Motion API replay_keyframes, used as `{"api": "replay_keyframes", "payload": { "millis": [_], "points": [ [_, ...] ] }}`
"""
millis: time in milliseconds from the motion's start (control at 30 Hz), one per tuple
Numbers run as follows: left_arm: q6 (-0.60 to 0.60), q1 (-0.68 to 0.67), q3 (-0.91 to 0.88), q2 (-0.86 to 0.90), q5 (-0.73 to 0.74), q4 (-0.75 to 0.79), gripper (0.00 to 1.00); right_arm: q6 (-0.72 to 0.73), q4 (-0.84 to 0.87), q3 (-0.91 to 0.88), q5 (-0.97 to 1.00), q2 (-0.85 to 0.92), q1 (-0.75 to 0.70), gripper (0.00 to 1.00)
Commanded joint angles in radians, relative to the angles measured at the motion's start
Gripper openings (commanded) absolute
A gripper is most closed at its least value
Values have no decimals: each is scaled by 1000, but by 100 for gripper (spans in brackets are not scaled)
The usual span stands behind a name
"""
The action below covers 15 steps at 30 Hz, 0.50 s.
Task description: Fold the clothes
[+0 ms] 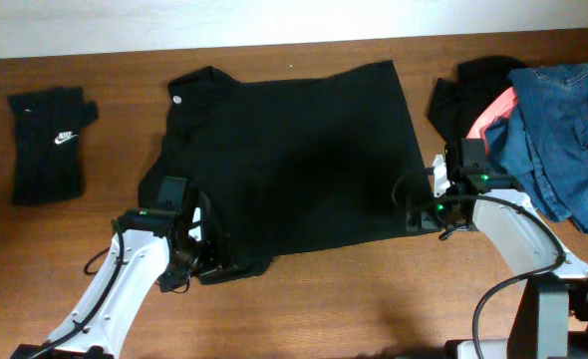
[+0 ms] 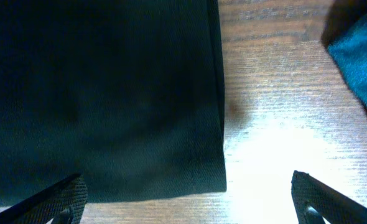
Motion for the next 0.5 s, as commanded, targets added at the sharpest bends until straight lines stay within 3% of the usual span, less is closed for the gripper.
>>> {"api": "replay_keyframes", "payload": {
  "millis": [0, 467],
  "points": [
    [-78, 3, -29, 7, -42, 7, 99, -6, 24, -9, 15, 23, -4, 99],
    [-120, 3, -156, 7, -14, 196, 99, -6, 110, -9, 35, 76, -4, 99]
  ]
}}
